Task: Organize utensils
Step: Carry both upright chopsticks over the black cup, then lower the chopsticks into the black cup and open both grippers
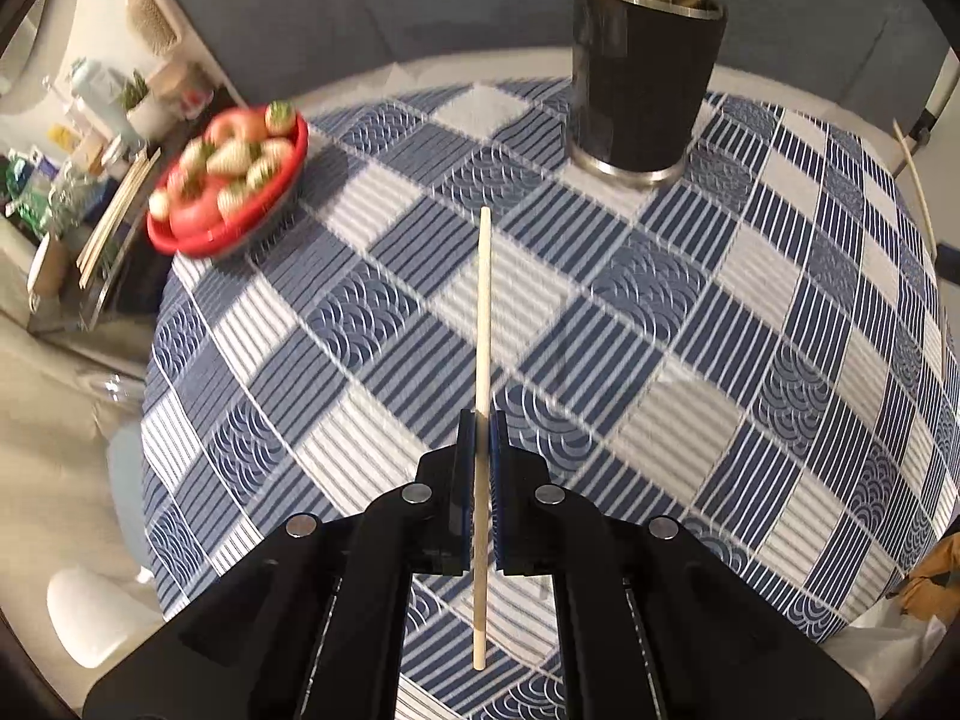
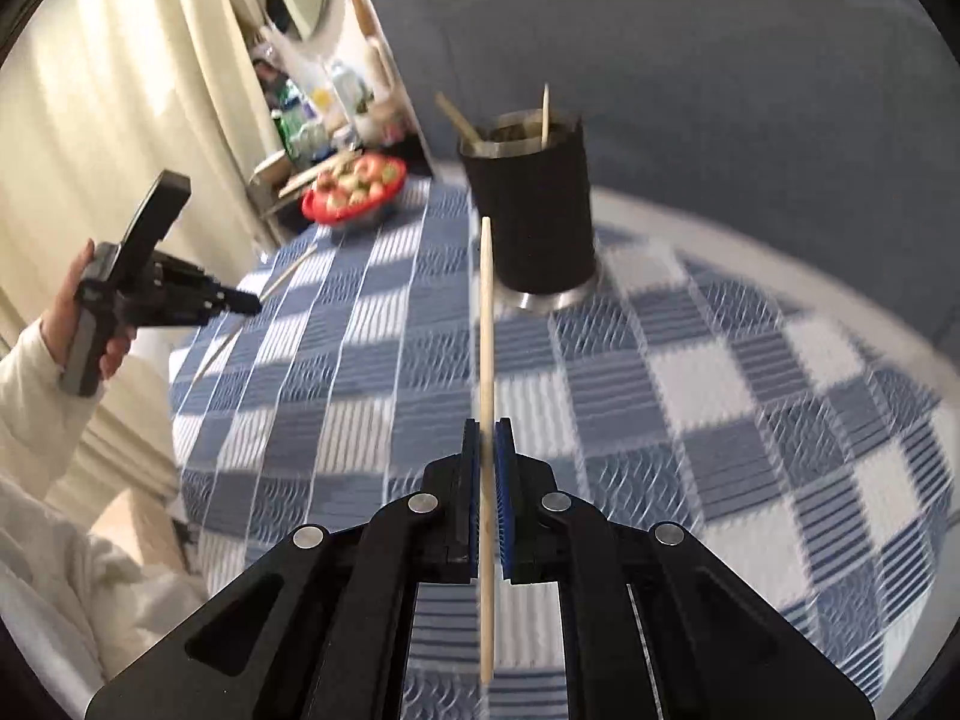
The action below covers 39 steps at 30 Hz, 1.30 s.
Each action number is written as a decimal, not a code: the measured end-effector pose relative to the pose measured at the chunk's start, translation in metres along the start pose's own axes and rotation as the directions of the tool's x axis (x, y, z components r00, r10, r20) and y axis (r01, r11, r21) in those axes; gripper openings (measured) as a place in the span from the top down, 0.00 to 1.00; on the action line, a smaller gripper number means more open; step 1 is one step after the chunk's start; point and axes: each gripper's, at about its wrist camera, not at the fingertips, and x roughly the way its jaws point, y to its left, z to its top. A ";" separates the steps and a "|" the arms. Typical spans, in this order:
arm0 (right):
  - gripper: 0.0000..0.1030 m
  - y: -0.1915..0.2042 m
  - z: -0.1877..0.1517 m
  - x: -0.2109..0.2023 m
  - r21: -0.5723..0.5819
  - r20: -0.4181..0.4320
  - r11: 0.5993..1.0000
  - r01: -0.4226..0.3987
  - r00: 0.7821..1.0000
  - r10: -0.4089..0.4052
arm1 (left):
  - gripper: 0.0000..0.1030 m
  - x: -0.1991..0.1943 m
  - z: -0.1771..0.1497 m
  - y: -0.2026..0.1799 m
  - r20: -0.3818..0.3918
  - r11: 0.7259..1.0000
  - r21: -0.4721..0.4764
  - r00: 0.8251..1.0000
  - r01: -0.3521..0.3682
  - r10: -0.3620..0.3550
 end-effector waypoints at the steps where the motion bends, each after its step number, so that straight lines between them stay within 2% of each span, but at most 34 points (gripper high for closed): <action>1: 0.96 -0.001 0.010 -0.003 -0.011 0.024 1.000 0.001 1.000 -0.001 | 0.95 -0.002 0.005 0.001 0.007 1.000 0.000 1.000 0.001 -0.001; 8: 0.95 -0.006 0.061 -0.013 -0.044 0.147 0.999 0.007 0.989 0.000 | 0.95 -0.018 0.041 0.002 0.067 1.000 0.010 0.998 0.005 -0.006; 14: 0.95 -0.010 0.094 -0.013 -0.046 0.232 0.999 -0.021 0.972 0.031 | 0.95 -0.035 0.068 0.002 0.121 1.000 0.014 0.993 0.012 -0.014; 21: 0.95 -0.017 0.125 -0.015 -0.041 0.324 0.997 -0.068 0.943 0.077 | 0.95 -0.056 0.106 0.008 0.215 0.996 -0.001 0.973 0.086 -0.084; 29: 0.95 -0.037 0.150 -0.011 -0.031 0.423 0.991 -0.128 0.897 0.129 | 0.95 -0.071 0.151 0.011 0.324 0.978 -0.012 0.926 0.210 -0.195; 36: 0.95 -0.062 0.169 0.003 -0.030 0.476 0.986 -0.166 0.865 0.160 | 0.95 -0.067 0.188 0.007 0.383 0.961 0.013 0.886 0.276 -0.260; 39: 0.95 -0.069 0.176 0.011 -0.055 0.492 0.985 -0.166 0.854 0.171 | 0.95 -0.067 0.199 0.009 0.449 0.955 0.028 0.850 0.294 -0.275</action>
